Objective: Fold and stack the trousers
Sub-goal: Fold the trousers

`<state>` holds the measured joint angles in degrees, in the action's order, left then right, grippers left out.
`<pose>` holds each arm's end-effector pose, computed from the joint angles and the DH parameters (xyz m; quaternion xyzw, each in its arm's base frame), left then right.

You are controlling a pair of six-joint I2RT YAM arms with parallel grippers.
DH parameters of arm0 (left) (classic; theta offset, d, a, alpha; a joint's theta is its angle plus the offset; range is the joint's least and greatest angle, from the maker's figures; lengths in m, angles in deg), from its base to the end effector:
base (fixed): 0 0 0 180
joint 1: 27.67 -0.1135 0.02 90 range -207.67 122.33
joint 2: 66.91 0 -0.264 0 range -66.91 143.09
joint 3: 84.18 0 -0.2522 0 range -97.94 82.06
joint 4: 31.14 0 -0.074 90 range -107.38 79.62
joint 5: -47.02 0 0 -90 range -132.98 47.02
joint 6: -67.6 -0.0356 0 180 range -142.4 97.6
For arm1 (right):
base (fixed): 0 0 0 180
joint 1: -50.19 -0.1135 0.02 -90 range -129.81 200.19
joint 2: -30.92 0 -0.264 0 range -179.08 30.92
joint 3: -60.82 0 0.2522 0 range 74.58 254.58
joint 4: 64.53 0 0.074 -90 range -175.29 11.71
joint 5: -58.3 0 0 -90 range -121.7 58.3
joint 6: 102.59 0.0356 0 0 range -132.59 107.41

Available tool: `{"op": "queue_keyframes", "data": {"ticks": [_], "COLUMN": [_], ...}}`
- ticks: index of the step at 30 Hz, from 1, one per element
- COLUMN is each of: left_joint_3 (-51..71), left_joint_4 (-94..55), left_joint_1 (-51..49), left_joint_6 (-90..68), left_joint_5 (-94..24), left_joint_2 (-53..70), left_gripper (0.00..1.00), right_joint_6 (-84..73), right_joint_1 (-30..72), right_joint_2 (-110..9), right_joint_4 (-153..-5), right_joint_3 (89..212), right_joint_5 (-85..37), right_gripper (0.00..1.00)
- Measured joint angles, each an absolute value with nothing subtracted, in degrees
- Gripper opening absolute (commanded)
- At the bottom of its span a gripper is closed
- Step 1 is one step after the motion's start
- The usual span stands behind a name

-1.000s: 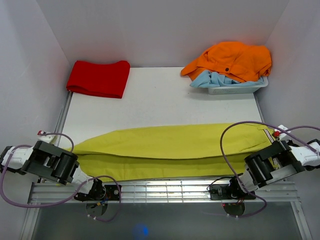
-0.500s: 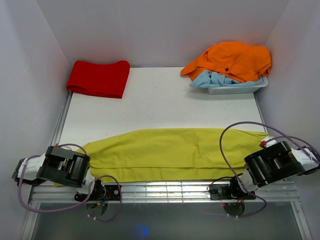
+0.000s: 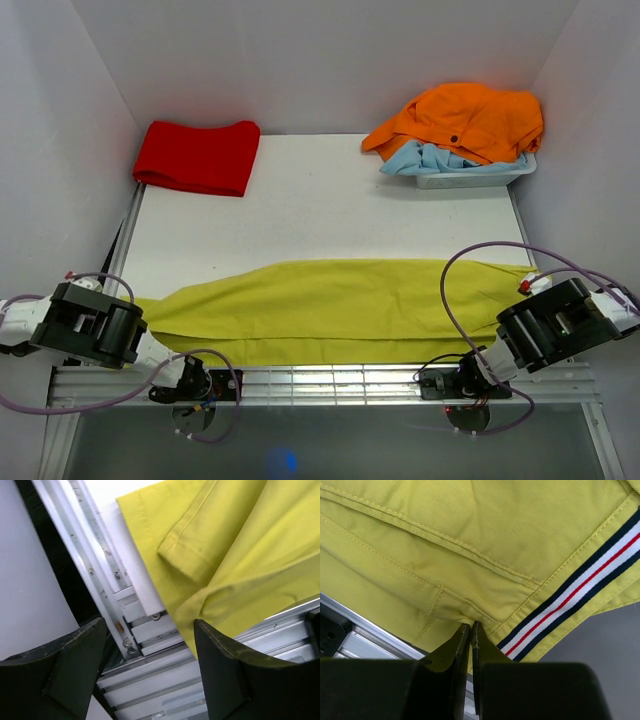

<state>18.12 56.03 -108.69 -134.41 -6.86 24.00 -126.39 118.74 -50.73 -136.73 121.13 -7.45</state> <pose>0.0599 0.2449 0.2188 0.2259 0.9199 -0.0504 0.3165 0.0904 -0.1901 0.1767 -0.3699 0.9045 0.0259 0.2105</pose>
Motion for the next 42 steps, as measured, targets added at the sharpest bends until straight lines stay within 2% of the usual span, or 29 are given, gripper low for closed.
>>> {"op": "queue_keyframes", "data": {"ticks": [4, 12, 18, 20, 30, 36, 38, 42], "left_joint_3": [15.04, 18.38, 18.88, 19.02, 19.80, 20.66, 20.87, 21.33], "left_joint_4": [56.27, 48.44, 40.60, 38.15, 32.42, 28.99, 28.25, 27.46], "left_joint_1": [-107.42, -97.69, -91.55, -89.82, -85.12, -83.88, -83.75, -83.53], "left_joint_6": [-128.82, -109.52, -96.84, -93.95, -85.98, -83.35, -82.81, -82.33], "left_joint_5": [-6.18, -6.42, -6.14, -6.29, -8.61, -10.99, -11.40, -12.13], "left_joint_2": [24.68, 24.83, 26.73, 27.82, 33.29, 33.81, 33.62, 33.05], "left_gripper": [0.79, 0.74, 0.64, 0.60, 0.55, 0.53, 0.57, 0.58], "right_joint_6": [-126.39, -126.37, -126.37, -126.37, -126.37, -126.37, -126.37, -126.37], "right_joint_1": [117.67, 111.42, 111.22, 111.22, 111.14, 111.14, 111.14, 111.14], "right_joint_2": [-50.73, -53.79, -54.23, -54.23, -54.12, -54.12, -54.12, -54.12], "right_joint_4": [-136.79, -138.32, -138.47, -138.47, -138.06, -138.02, -138.02, -138.02], "right_joint_3": [121.35, 126.96, 127.73, 127.73, 127.20, 127.20, 127.20, 127.18], "right_joint_5": [-8.37, -9.70, -10.38, -10.49, -11.02, -11.21, -11.26, -11.48], "right_gripper": [0.08, 0.08, 0.08, 0.08, 0.08, 0.08, 0.08, 0.08]}}
